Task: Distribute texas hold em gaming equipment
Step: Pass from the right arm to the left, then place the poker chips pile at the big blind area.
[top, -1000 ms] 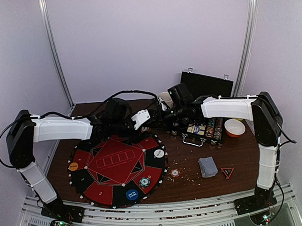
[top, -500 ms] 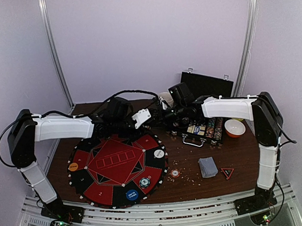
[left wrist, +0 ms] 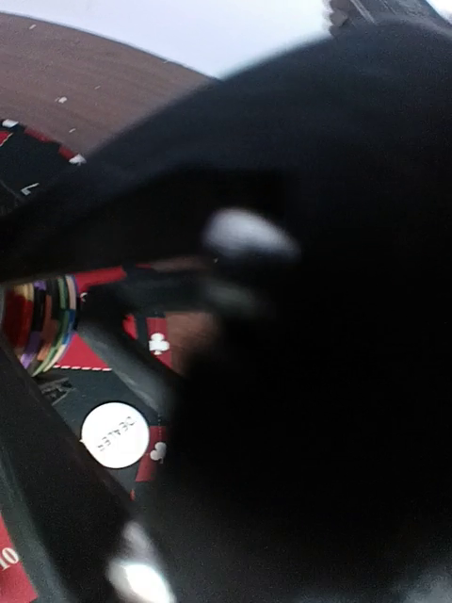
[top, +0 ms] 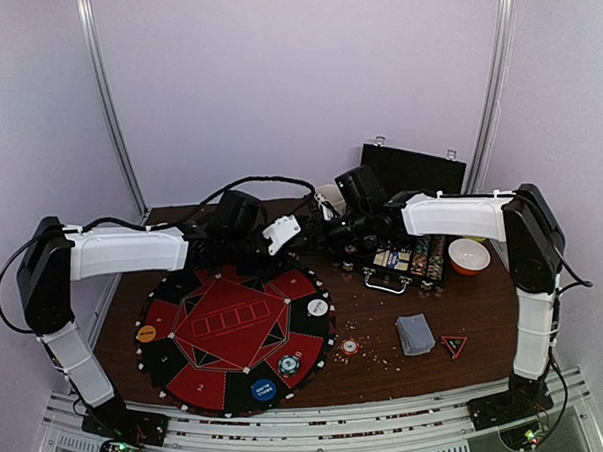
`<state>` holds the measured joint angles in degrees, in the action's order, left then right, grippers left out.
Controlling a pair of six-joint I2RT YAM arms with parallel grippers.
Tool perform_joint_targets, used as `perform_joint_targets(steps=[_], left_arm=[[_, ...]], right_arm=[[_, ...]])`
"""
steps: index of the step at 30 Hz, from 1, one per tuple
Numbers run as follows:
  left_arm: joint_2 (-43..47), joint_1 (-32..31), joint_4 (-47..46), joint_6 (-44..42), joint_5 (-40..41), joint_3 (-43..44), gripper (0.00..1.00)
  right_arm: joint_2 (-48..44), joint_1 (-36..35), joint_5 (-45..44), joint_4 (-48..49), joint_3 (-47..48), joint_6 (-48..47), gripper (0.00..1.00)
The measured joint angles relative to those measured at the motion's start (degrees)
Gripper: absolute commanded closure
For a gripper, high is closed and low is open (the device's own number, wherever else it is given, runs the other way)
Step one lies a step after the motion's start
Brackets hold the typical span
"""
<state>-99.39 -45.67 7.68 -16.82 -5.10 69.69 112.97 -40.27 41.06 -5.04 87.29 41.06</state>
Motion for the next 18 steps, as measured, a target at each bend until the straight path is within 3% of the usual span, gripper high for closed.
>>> perform_joint_targets(steps=[11, 18], left_arm=[[0.94, 4.42, 13.88, 8.33, 0.52, -2.84, 1.0], [2.69, 21.09, 22.97, 20.33, 6.01, -4.24, 1.0]], right_arm=[[0.07, 2.08, -3.21, -2.54, 0.63, -3.93, 0.35], [-0.74, 2.54, -7.85, -8.76, 0.72, -10.8, 0.33]])
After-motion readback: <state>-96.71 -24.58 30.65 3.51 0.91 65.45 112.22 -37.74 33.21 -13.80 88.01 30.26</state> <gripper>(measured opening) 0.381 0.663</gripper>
